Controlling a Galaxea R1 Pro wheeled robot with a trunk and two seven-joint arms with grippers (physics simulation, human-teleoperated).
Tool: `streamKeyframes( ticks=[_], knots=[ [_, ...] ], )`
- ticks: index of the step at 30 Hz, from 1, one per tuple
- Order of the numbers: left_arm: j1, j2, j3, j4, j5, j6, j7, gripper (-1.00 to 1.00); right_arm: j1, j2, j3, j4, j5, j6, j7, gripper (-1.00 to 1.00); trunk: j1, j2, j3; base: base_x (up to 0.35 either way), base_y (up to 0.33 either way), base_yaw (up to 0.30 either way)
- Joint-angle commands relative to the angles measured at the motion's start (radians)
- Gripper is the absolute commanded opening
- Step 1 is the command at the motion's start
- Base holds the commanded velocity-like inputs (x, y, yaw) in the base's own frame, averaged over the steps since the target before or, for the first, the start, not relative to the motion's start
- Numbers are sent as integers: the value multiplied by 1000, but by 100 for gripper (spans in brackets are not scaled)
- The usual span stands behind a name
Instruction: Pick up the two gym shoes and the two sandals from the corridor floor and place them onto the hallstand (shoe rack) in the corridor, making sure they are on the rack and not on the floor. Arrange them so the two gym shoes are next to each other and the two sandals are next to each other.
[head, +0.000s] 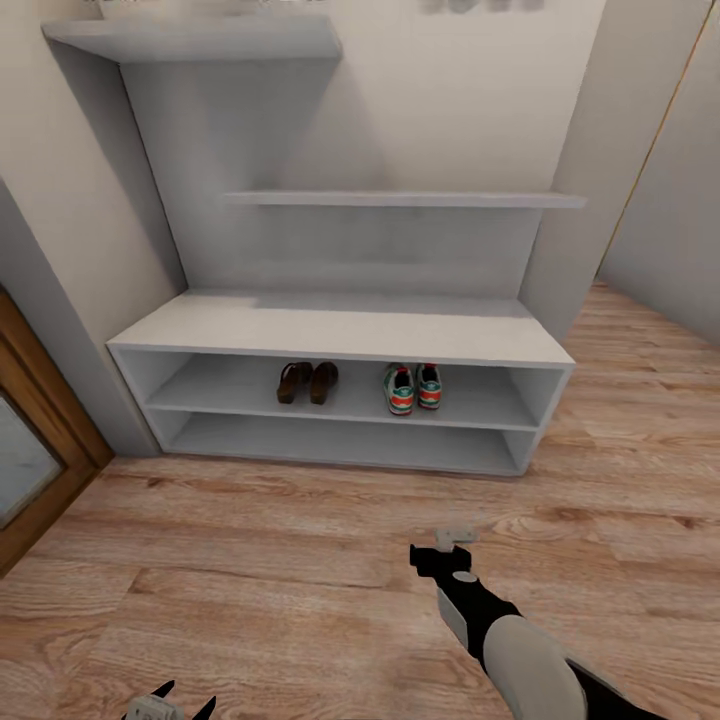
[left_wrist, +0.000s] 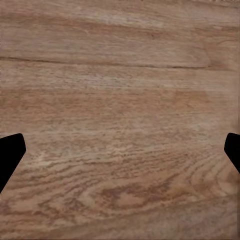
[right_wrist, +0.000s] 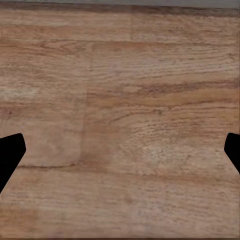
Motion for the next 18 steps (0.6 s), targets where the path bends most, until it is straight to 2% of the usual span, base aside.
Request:
streamKeyframes(
  ticks=[1, 4, 6, 9, 14, 15, 18],
  knots=[
    [0, 0, 2, 2, 10, 3, -10, 100, 11, 0, -8, 2, 10, -23, -2, 100, -4, 7, 2, 0, 0, 0],
    [0, 1, 2, 2, 10, 4, -9, 100, 41, -21, -8, 3, 11, -63, 0, 100, -16, 28, 12, 0, 0, 0],
    [0, 1, 2, 2, 10, 4, -8, 100, 81, -41, -8, 3, 12, -107, 2, 100, -23, 42, 18, 0, 0, 0],
    [-1, 2, 2, 2, 10, 5, 0, 100, 108, -55, -7, 2, 12, -132, 2, 100, -35, 63, 27, 0, 0, 0],
    [0, 2, 2, 3, 9, 3, 57, 100, 174, -110, -6, 2, 11, -158, 2, 100, -54, 98, 43, 0, 0, 0],
    [0, 2, 2, 3, 9, 3, 73, 100, 195, -132, -7, 3, 11, -180, 2, 100, -58, 105, 46, 0, 0, 0],
    [0, 2, 2, 8, 8, 3, 83, 100, 225, -155, -6, 3, 10, -236, 2, 100, -69, 126, 56, 0, 0, 0]
  ],
)
